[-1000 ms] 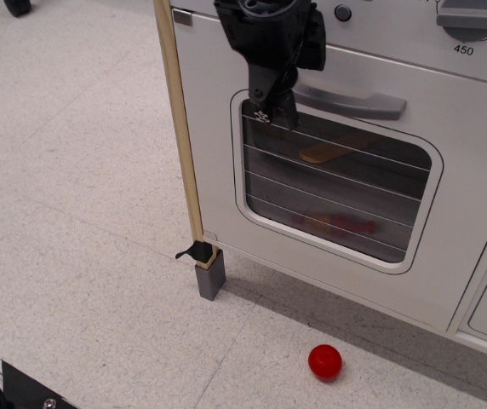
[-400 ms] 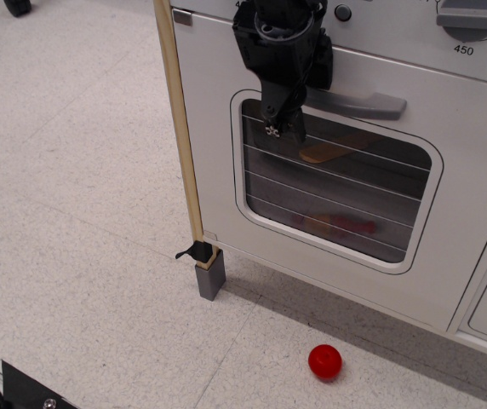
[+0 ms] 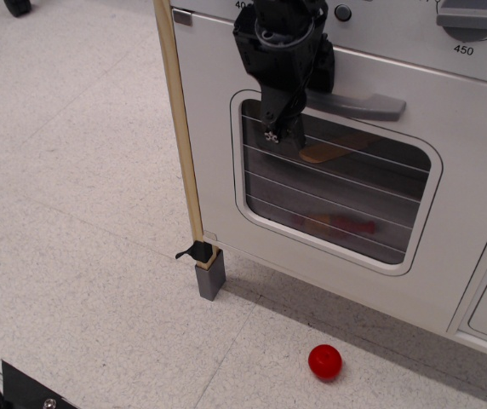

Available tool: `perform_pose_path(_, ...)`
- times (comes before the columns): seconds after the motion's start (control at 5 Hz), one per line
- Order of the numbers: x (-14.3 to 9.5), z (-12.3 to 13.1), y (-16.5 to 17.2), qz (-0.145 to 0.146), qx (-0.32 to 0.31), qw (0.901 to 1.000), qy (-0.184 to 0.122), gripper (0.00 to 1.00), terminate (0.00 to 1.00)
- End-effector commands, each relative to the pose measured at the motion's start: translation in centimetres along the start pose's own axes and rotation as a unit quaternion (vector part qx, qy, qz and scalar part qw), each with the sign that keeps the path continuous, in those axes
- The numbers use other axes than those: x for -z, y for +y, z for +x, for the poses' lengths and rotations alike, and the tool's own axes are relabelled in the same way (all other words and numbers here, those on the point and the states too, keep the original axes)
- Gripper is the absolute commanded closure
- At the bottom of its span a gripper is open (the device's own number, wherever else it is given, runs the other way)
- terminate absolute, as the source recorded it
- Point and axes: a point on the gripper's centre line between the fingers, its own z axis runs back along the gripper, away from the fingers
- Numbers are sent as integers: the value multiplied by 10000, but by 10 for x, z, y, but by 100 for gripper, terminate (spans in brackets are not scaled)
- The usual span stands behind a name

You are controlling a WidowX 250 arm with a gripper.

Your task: Open oven

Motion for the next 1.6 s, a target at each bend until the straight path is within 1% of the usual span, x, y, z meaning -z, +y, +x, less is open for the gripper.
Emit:
perform_pose_path(0.0,-18,17,39,-66,340,9994,59,0,0)
perform_pose_path(0.4,-28,40,69,19,745,9971,131,0,0)
perform_pose_path(0.8,-33,78,84,139,1302,9912,183,0,0)
perform_pose_path(1.0,-31,96,84,246,1629,9862,194,0,0)
perform_pose_path(1.2,-32,108,82,435,1979,9789,276,0,0)
perform_pose_path(1.4,-36,112,76,450,2586,9644,320,0,0)
